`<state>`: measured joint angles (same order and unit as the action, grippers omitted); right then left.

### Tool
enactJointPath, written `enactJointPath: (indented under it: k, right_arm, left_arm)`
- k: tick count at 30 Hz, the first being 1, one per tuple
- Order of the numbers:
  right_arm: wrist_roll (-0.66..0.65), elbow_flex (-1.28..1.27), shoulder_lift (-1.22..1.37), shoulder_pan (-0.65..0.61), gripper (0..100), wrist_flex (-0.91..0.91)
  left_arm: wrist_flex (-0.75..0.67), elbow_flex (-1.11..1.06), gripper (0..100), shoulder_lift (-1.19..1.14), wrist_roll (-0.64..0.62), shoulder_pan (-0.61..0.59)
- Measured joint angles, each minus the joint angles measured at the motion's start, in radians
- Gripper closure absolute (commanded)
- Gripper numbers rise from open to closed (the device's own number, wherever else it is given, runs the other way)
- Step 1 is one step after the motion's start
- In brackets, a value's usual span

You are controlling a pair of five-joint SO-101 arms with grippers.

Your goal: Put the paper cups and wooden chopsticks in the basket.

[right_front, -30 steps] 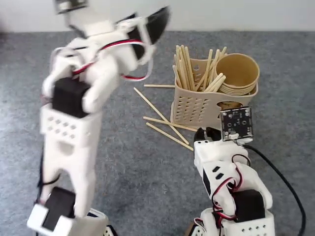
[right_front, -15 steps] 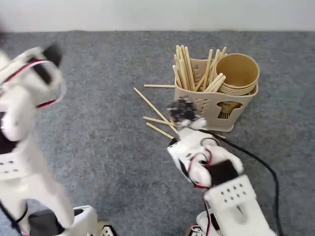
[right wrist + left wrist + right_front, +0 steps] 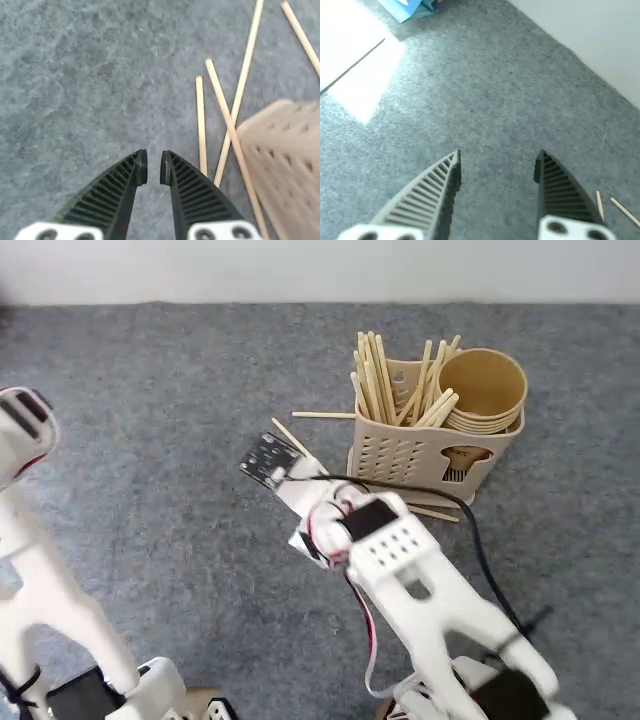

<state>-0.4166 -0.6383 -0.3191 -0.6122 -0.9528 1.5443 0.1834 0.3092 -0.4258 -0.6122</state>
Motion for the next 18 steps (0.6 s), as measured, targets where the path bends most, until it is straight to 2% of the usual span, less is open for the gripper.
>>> enactJointPath:
  k: [5, 18]
  right_arm:
    - [-0.018, 0.146, 0.230, 0.002, 70.2, 0.000]
    - [-0.080, 0.606, 0.760, 0.112, 69.3, 0.000]
  left_arm:
    - [-0.052, -0.064, 77, 0.000, 0.049, -0.044]
    - [-0.190, -0.226, 77, 0.000, 0.051, -0.081]
